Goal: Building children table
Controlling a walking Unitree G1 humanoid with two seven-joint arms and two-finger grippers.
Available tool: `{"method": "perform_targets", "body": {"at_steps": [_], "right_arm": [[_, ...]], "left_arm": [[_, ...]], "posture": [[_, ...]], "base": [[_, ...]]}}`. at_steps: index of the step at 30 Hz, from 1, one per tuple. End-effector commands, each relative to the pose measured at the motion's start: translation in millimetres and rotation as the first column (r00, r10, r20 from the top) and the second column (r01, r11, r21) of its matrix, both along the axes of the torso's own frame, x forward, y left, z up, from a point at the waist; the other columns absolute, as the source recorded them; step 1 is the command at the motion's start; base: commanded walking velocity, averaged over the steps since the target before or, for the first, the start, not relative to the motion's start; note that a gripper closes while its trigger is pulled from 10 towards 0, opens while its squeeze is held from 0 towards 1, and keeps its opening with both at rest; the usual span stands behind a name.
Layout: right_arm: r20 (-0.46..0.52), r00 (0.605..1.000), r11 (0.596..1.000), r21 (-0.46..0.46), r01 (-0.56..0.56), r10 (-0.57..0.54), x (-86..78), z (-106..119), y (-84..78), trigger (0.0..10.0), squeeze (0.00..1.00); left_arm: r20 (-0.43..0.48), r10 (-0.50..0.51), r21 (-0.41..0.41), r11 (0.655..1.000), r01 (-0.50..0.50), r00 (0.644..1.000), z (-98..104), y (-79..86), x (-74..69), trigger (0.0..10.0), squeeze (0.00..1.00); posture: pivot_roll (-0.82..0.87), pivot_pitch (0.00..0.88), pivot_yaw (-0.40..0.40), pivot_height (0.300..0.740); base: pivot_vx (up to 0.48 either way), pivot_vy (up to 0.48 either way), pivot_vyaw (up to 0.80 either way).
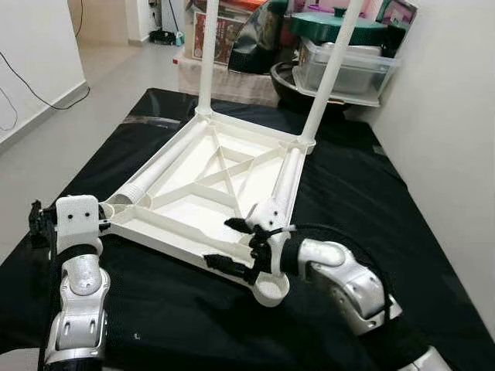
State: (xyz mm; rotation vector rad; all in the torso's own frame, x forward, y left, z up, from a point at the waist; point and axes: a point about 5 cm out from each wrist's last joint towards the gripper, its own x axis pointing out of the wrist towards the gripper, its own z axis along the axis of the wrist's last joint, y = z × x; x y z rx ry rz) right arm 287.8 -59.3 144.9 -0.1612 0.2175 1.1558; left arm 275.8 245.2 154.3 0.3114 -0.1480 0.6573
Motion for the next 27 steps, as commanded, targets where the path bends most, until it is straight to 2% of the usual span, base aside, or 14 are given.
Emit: {"method": "perform_targets", "body": {"at_steps": [1, 5, 7, 10, 13, 15, 19, 20, 23, 24, 27], "right_arm": [[-0.020, 0.999, 1.000, -0.017, -0.025, 0.025, -2.4, -6, 1.6, 10.0, 0.00], [-0.037, 0.998, 0.998, -0.042, -0.055, 0.053, -5.7, -11, 3.6, 10.0, 0.00], [-0.049, 0.998, 0.997, -0.067, -0.030, 0.026, -2.3, -16, 3.0, 10.0, 0.00], [-0.101, 0.993, 0.987, -0.154, 0.047, -0.063, 7.7, -34, 0.9, 10.0, 0.00], [-0.115, 0.991, 0.984, -0.170, 0.052, -0.073, 8.3, -38, 1.1, 10.0, 0.00], [-0.130, 0.988, 0.970, -0.236, 0.056, -0.088, 9.2, -48, 1.7, 10.0, 0.00], [-0.125, 0.985, 0.953, -0.294, 0.077, -0.119, 13.1, -54, 1.4, 9.9, 0.00], [-0.125, 0.985, 0.947, -0.311, 0.076, -0.120, 14.5, -56, 0.8, 5.5, 0.00], [-0.127, 0.985, 0.944, -0.322, 0.069, -0.115, 15.5, -57, 0.2, 5.5, 0.00], [-0.120, 0.987, 0.939, -0.340, 0.058, -0.105, 16.0, -57, -5.8, 0.0, 0.00], [-0.112, 0.990, 0.933, -0.358, 0.044, -0.090, 16.0, -57, -11.9, 0.0, 0.00]], "left_arm": [[-0.012, 0.003, -0.002, 1.000, -0.003, 1.000, -2, -2.5, 1.9, 10.0, 0.00], [-0.023, -0.004, -0.009, 1.000, 0.004, 1.000, -4, -3.2, 2.8, 10.0, 0.00], [-0.029, -0.007, -0.012, 1.000, 0.007, 1.000, -5, -3.5, 3.3, 10.0, 0.00], [-0.044, -0.021, -0.014, 1.000, 0.020, 0.999, -7, -5.5, 5.1, 10.0, 0.00], [-0.048, -0.023, -0.015, 1.000, 0.023, 0.999, -8, -6.0, 5.4, 10.0, 0.00], [-0.052, -0.026, -0.018, 1.000, 0.025, 0.998, -8, -6.7, 6.0, 10.0, 0.00], [-0.055, -0.030, -0.019, 0.999, 0.029, 0.998, -9, -7.9, 6.8, 10.0, 0.00], [-0.058, -0.035, -0.021, 0.999, 0.033, 0.998, -10, -8.8, 7.4, 10.0, 0.00], [-0.062, -0.039, -0.023, 0.999, 0.038, 0.997, -10, -9.9, 7.9, 10.0, 0.00], [-0.063, -0.040, -0.024, 0.999, 0.039, 0.997, -10, -10.1, 7.9, 10.0, 0.00], [-0.063, -0.041, -0.025, 0.999, 0.039, 0.997, -11, -10.2, 7.9, 10.0, 0.00]], "posture": [[0.25, 0.000, -0.161, 0.740], [0.24, 0.000, -0.160, 0.740], [0.24, 0.000, -0.159, 0.740], [0.24, 0.000, -0.160, 0.740], [0.24, 0.000, -0.160, 0.740], [0.24, 0.000, -0.162, 0.740], [0.23, 0.000, -0.163, 0.740], [0.23, 0.000, -0.164, 0.740], [0.24, 0.000, -0.165, 0.740], [0.24, 0.000, -0.167, 0.740], [0.24, 0.000, -0.168, 0.740]], "base": [[0.000, 0.000, 0.00], [0.000, 0.000, 0.00], [0.000, 0.000, 0.00], [0.000, 0.000, 0.00], [0.000, 0.000, 0.00], [0.000, 0.000, 0.00], [0.000, 0.000, 0.00], [0.000, 0.000, 0.00], [0.000, 0.000, 0.00], [0.000, 0.000, 0.00], [0.000, 0.000, 0.00]]}}
